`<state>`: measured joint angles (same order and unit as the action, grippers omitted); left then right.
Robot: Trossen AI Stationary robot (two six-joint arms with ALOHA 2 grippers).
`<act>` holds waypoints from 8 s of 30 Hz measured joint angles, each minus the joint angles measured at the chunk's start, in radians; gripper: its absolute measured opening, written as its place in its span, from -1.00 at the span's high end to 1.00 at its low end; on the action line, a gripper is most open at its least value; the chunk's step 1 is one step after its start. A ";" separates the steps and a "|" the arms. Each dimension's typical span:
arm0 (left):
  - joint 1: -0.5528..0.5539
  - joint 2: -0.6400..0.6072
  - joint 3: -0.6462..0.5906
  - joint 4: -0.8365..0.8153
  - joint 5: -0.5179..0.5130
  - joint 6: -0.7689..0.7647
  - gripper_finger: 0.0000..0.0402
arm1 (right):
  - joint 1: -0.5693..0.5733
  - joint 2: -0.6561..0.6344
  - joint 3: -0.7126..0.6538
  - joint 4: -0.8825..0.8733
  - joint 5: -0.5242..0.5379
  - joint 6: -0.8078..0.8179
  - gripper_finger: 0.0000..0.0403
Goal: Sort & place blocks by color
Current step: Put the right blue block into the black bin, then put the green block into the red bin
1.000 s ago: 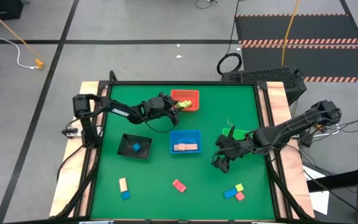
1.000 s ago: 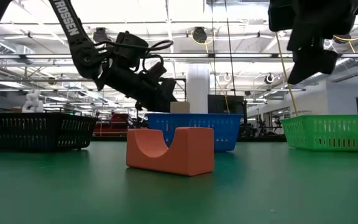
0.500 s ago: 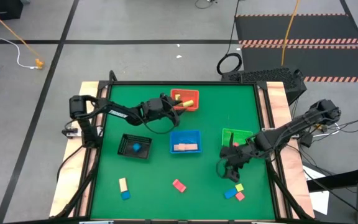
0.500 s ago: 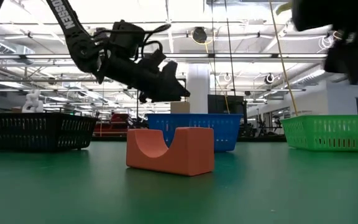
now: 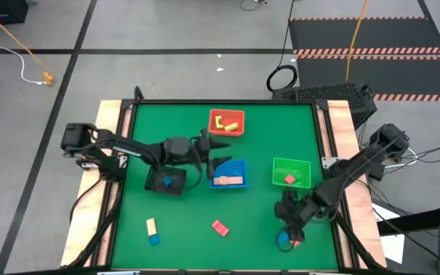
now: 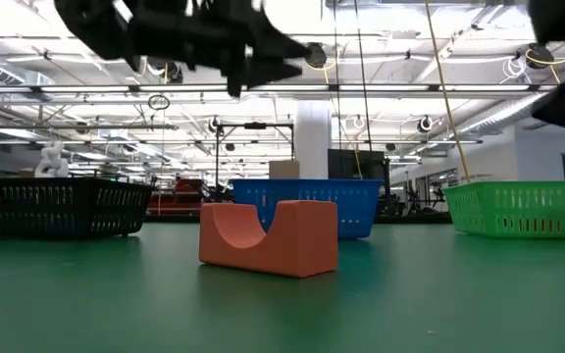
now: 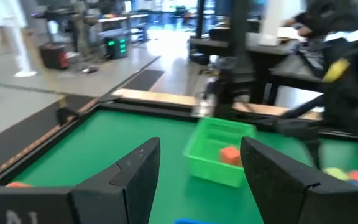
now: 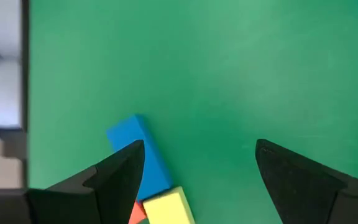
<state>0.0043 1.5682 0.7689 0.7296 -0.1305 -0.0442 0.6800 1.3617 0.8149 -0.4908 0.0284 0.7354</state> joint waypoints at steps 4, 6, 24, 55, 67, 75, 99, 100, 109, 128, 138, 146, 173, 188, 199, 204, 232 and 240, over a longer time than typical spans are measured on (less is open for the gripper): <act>-0.072 -0.051 0.000 -0.071 0.000 0.046 -0.12 | 0.043 0.086 0.000 0.035 -0.003 -0.041 -0.46; -0.100 -0.074 0.000 -0.094 -0.001 0.055 -0.12 | 0.066 0.118 0.000 0.065 -0.003 -0.058 -0.46; -0.251 -0.105 0.000 -0.177 -0.108 0.024 -0.12 | 0.180 0.194 0.000 0.189 0.108 -0.152 -0.42; -0.332 -0.100 0.000 -0.312 -0.108 0.031 -0.12 | 0.082 0.109 -0.001 0.564 0.422 -0.533 0.46; -0.334 -0.100 0.000 -0.242 -0.181 0.203 -0.12 | -0.096 0.079 0.000 1.108 0.468 -0.851 0.46; -0.354 -0.100 0.000 -0.119 -0.190 0.332 -0.12 | -0.209 0.081 0.000 1.104 0.467 -0.861 0.46; -0.273 -0.100 0.000 0.009 -0.019 0.376 -0.12 | -0.348 0.080 0.000 1.182 0.313 -0.961 0.46; -0.270 -0.100 0.000 0.013 -0.001 0.376 -0.12 | -0.353 0.080 0.000 1.185 0.307 -0.964 0.46; -0.242 -0.019 0.000 0.168 0.017 0.381 -0.08 | -0.378 0.080 0.000 1.184 0.306 -0.964 0.46; -0.235 0.050 0.001 0.260 0.025 0.367 0.34 | -0.376 0.020 0.002 0.960 0.307 -0.795 -0.28; -0.238 0.024 0.001 0.088 -0.132 0.273 0.34 | -0.340 -0.206 0.002 0.402 0.231 -0.286 -0.56; -0.241 -0.186 0.002 -0.602 -0.276 -0.149 0.34 | -0.250 -0.228 0.001 0.120 0.173 0.064 -0.48; -0.269 -0.277 0.001 -1.535 -0.253 -0.877 0.34 | -0.012 -0.086 0.000 -0.127 -0.008 1.010 -0.48; -0.334 -0.277 0.001 -1.548 -0.253 -1.045 -0.41 | 0.056 0.000 0.000 -0.123 -0.009 1.134 -0.48; -0.366 -0.277 0.001 -1.541 -0.253 -1.085 -0.37 | 0.087 0.093 0.000 -0.103 -0.108 1.244 -0.48; -0.366 -0.277 0.001 -1.540 -0.259 -1.078 -0.24 | 0.088 0.150 0.001 -0.071 -0.169 1.193 -0.47; -0.366 -0.328 0.001 -1.268 -0.293 -0.830 -0.04 | 0.061 0.001 -0.002 -0.047 -0.015 0.940 0.44; -0.400 -0.325 0.002 -0.830 -0.292 -0.179 -0.04 | -0.002 -0.111 -0.001 0.125 0.335 0.614 0.44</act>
<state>-0.3961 1.2435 0.7706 -0.1003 -0.4228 -0.2235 0.6781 1.2506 0.8136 -0.3661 0.3633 1.3491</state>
